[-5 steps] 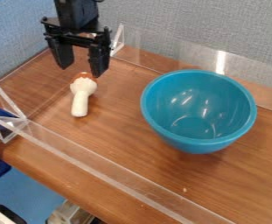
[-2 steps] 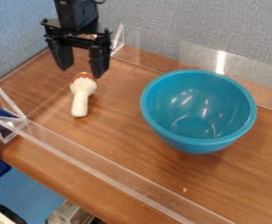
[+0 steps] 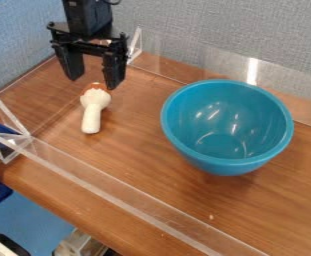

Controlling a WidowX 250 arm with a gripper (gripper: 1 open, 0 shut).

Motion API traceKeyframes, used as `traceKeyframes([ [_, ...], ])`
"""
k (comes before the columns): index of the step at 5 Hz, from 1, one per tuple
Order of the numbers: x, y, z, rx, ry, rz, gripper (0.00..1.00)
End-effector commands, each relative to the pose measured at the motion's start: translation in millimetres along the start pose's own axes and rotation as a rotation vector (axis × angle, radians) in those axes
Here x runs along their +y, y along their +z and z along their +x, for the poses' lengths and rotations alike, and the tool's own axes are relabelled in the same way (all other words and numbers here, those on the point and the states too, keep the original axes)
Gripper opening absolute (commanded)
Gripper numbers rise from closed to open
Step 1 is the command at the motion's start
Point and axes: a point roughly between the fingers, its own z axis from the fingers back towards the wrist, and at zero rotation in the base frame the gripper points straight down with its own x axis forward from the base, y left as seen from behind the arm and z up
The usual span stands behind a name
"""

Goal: Remove the mushroom from inside the blue bowl and put it on the table

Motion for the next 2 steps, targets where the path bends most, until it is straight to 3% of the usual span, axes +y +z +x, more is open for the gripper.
traceKeyframes([
  [1,1.4,7.6,3.5,-0.032,0.009,0.012,1.00],
  [2,2.2,7.6,4.1,-0.034,0.016,0.014,1.00],
])
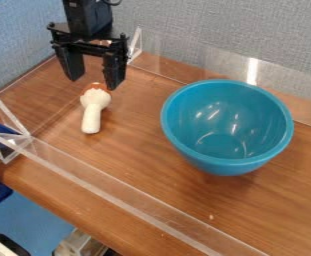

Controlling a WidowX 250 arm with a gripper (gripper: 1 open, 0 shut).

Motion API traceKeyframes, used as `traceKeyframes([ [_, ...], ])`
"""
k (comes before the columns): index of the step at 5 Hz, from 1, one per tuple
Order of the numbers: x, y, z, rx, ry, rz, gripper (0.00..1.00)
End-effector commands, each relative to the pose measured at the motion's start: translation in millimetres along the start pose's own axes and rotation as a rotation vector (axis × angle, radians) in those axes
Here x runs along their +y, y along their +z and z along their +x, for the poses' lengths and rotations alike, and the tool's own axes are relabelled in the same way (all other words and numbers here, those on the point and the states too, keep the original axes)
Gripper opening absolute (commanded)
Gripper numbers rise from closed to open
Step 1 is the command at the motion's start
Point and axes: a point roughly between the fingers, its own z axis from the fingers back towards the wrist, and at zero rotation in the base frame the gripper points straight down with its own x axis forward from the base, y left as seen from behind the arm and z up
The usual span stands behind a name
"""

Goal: Remove the mushroom from inside the blue bowl and put it on the table

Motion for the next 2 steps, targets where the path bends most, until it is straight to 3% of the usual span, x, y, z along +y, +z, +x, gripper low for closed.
traceKeyframes([
  [1,2.6,7.6,3.7,-0.030,0.021,0.012,1.00],
  [2,3.2,8.4,4.1,-0.033,0.028,0.014,1.00],
])
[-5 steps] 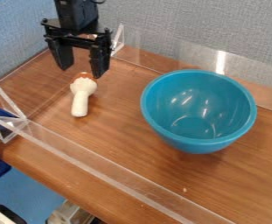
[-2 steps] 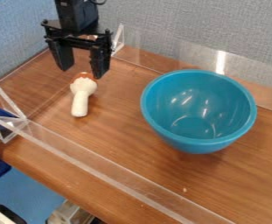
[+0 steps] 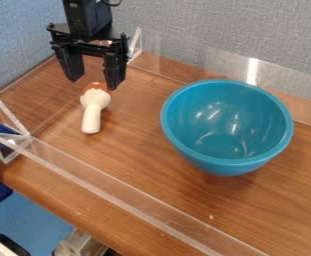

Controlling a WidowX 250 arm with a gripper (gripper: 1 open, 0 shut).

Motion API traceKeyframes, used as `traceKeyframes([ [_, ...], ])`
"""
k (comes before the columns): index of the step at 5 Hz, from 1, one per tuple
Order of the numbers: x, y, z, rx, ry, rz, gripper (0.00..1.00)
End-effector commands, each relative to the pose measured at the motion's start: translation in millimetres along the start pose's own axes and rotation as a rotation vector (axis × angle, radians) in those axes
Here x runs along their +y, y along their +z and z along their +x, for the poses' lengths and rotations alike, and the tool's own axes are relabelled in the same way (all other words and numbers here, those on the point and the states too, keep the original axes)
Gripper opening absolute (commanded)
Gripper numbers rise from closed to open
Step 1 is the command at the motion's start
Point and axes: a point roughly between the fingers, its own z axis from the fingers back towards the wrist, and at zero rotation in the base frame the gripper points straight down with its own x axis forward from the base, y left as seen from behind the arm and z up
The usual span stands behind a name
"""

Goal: Remove the mushroom from inside the blue bowl and put it on the table

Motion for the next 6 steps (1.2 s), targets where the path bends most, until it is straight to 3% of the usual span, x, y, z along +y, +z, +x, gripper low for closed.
traceKeyframes([
  [1,4.2,12.6,9.6,-0.038,-0.003,0.029,1.00],
  [2,4.9,16.8,15.2,-0.045,-0.010,0.042,1.00],
  [6,1.9,25.0,14.9,-0.048,-0.027,0.075,1.00],
])
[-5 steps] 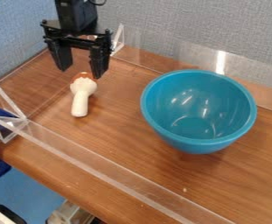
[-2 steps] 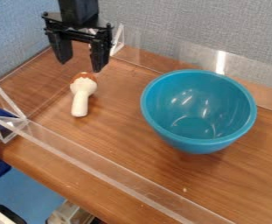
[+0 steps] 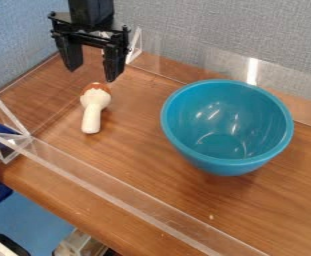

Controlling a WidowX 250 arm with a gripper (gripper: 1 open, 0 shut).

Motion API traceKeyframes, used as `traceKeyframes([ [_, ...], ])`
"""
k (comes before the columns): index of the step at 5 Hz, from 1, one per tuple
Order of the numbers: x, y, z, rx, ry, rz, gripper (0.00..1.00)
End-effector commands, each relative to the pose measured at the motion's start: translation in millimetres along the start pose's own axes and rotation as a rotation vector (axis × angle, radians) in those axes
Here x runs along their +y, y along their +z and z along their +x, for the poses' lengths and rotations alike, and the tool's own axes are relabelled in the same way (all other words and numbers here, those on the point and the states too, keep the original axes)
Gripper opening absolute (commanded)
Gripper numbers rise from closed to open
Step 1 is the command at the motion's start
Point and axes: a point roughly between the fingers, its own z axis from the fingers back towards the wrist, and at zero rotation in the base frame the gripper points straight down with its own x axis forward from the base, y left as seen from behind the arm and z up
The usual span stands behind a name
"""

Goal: Remove the mushroom from inside the blue bowl and put it on the table

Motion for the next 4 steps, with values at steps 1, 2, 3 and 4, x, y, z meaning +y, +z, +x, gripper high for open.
traceKeyframes([
  [1,0.0,20.0,6.8,-0.066,-0.004,0.022,1.00],
  [2,-0.1,21.9,6.6,-0.068,0.000,0.021,1.00],
  [3,-0.2,23.7,7.0,-0.070,0.004,0.019,1.00],
  [4,-0.2,25.3,7.7,-0.073,0.008,0.016,1.00],
])
